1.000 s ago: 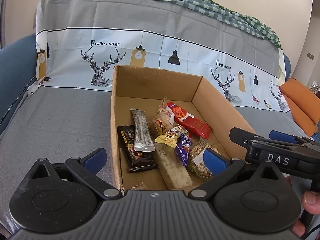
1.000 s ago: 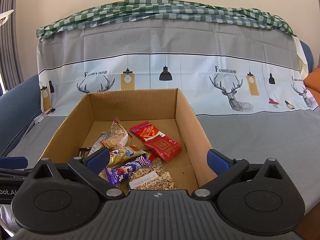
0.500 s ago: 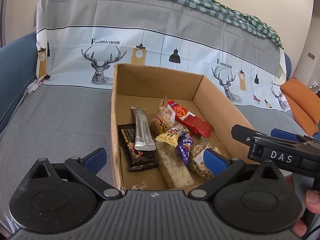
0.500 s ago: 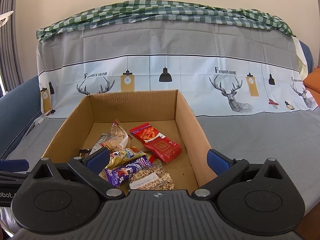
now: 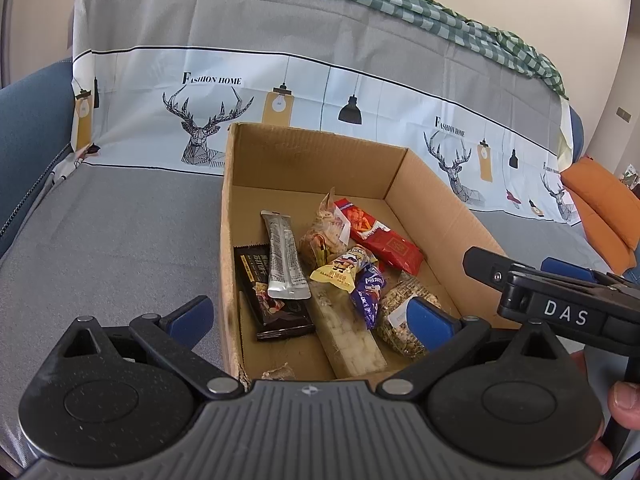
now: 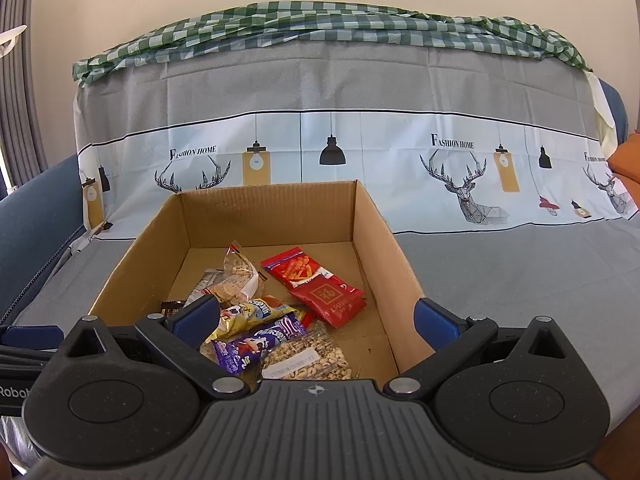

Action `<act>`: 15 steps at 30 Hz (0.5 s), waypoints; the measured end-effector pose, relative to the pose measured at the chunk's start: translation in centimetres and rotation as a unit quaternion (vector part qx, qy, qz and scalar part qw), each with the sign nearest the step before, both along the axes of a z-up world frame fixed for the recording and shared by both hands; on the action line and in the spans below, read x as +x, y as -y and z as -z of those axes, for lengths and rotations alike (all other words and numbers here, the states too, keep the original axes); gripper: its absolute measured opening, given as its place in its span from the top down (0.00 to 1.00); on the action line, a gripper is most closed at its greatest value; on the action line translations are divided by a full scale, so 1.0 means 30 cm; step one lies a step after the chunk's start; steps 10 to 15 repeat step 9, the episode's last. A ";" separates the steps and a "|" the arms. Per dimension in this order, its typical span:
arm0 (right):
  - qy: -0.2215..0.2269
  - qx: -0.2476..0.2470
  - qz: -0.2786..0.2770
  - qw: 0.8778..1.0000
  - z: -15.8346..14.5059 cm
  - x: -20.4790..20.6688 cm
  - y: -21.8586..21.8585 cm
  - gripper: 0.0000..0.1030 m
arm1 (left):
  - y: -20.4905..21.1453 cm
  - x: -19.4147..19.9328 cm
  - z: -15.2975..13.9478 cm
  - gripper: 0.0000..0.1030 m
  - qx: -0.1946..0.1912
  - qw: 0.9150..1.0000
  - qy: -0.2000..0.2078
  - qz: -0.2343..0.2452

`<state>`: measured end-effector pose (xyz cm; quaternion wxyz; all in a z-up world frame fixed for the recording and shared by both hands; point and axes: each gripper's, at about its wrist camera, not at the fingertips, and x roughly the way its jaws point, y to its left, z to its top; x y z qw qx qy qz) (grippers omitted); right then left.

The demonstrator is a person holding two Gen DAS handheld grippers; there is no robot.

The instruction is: Organize snacks

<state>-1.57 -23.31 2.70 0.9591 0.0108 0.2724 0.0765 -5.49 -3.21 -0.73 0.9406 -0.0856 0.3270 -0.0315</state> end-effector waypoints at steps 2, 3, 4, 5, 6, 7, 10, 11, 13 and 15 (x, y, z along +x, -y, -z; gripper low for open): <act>0.000 0.000 0.000 1.000 0.001 0.000 0.001 0.01 | 0.000 0.000 0.000 0.00 0.000 1.000 -0.001 0.000; 0.000 0.000 0.000 1.000 0.001 0.000 0.000 0.01 | 0.000 0.001 0.000 0.00 -0.001 1.000 -0.001 0.000; 0.000 0.000 0.000 1.000 0.000 0.001 0.000 0.01 | -0.001 0.001 0.000 0.00 -0.001 1.000 -0.001 0.000; 0.000 0.000 0.001 1.000 0.001 0.000 0.000 0.01 | -0.002 0.001 -0.001 0.00 -0.002 1.000 0.000 0.001; 0.000 0.000 0.001 1.000 0.002 0.001 0.000 0.01 | -0.003 0.001 -0.001 0.00 -0.003 1.000 0.001 0.001; 0.000 0.000 0.002 1.000 0.002 0.002 -0.002 0.01 | -0.005 0.000 -0.002 0.00 -0.004 1.000 0.004 0.003; -0.001 0.001 0.004 1.000 0.002 0.006 -0.005 0.01 | -0.007 0.002 -0.004 0.00 -0.004 1.000 0.006 0.002; -0.001 0.001 0.004 1.000 0.002 0.006 -0.005 0.01 | -0.007 0.002 -0.004 0.00 -0.004 1.000 0.006 0.002; -0.001 0.001 0.004 1.000 0.002 0.006 -0.005 0.01 | -0.007 0.002 -0.004 0.00 -0.004 1.000 0.006 0.002; -0.001 0.001 0.004 1.000 0.002 0.006 -0.005 0.01 | -0.007 0.002 -0.004 0.00 -0.004 1.000 0.006 0.002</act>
